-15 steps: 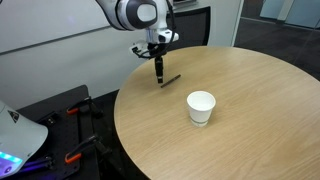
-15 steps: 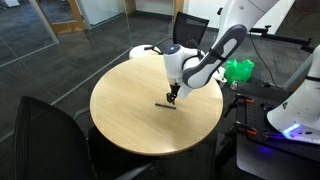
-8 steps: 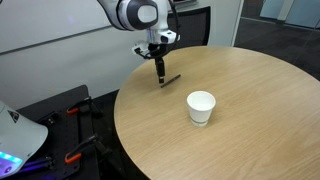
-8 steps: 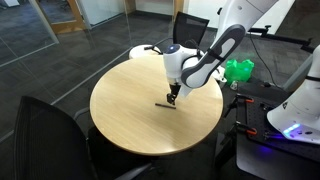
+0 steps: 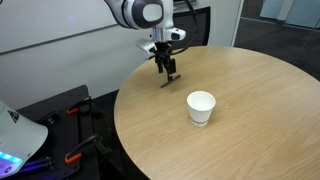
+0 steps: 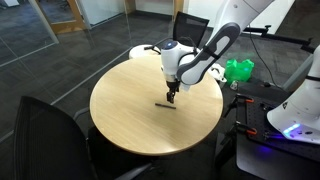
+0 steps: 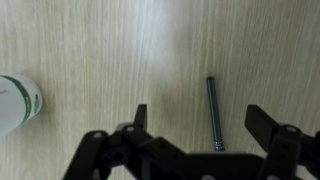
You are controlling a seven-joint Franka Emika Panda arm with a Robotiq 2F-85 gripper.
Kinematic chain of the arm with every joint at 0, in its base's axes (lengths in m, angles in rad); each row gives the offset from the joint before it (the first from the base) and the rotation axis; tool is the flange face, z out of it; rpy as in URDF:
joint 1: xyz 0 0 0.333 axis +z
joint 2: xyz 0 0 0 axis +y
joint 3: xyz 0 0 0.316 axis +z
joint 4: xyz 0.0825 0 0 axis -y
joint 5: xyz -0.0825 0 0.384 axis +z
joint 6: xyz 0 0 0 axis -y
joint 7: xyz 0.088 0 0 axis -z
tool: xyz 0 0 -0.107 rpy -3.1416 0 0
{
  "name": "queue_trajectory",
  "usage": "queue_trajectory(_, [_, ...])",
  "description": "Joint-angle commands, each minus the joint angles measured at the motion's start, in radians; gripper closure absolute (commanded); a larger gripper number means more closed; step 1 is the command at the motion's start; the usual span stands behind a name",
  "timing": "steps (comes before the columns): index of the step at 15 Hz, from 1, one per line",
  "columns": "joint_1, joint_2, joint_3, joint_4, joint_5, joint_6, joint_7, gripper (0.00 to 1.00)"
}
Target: Move the cup towards you then put the marker in the cup
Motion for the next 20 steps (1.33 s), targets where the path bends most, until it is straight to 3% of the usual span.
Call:
queue_trajectory(1, [0.010,0.042,-0.002,0.027,-0.033,0.045,-0.067,0.00])
queue_trajectory(6, [-0.016,0.077,0.032,0.022,-0.018,0.147,-0.172,0.00])
queue_trajectory(10, [-0.007,0.097,0.028,0.025,-0.010,0.226,-0.168,0.00])
queue_trajectory(20, [0.017,0.184,0.013,0.139,-0.009,0.199,-0.145,0.00])
